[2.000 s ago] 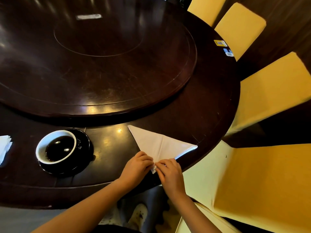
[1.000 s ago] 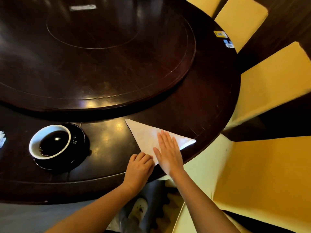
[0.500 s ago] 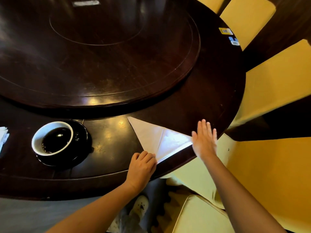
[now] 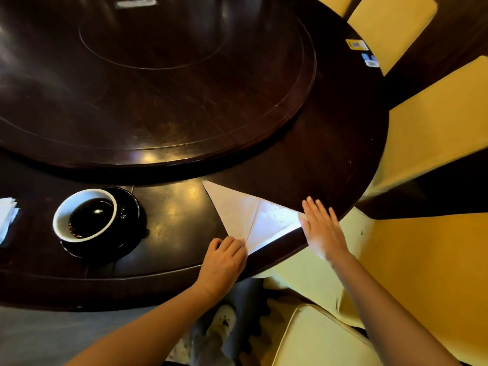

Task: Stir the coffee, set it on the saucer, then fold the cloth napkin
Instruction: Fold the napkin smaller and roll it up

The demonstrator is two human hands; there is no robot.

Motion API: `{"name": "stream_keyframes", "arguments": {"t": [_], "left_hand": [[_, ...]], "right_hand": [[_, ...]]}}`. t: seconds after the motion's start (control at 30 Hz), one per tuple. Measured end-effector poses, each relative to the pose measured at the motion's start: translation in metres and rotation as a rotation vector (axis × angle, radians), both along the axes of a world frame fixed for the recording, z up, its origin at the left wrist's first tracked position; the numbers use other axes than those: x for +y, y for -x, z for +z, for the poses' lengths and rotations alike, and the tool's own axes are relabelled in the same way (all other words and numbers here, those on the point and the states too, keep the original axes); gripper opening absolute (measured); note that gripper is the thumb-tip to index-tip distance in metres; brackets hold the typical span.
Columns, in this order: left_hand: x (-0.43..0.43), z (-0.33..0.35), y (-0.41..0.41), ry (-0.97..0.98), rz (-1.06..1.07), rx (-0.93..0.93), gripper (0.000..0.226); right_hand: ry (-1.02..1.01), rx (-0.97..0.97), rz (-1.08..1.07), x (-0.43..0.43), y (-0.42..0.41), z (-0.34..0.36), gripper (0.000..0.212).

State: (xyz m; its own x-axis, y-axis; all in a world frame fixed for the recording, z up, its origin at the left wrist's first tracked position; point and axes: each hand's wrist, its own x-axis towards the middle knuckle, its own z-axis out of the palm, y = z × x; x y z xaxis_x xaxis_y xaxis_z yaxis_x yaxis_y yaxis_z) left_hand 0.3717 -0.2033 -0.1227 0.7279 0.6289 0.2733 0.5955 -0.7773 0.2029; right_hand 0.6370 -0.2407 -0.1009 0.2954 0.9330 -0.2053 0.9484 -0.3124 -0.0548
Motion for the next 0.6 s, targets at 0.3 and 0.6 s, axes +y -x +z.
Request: {"name": "stream_keyframes", "arguments": {"t": [0.3,0.6], "left_hand": [[0.005,0.004,0.0,0.028,-0.027,0.058,0.028],[0.01,0.008,0.018,0.01,-0.113,0.047,0.028]], "right_hand": [[-0.206,0.702,-0.132,-0.021,0.009,0.028,0.046],[-0.21,0.992,-0.504,-0.02,0.009,0.036,0.008]]}}
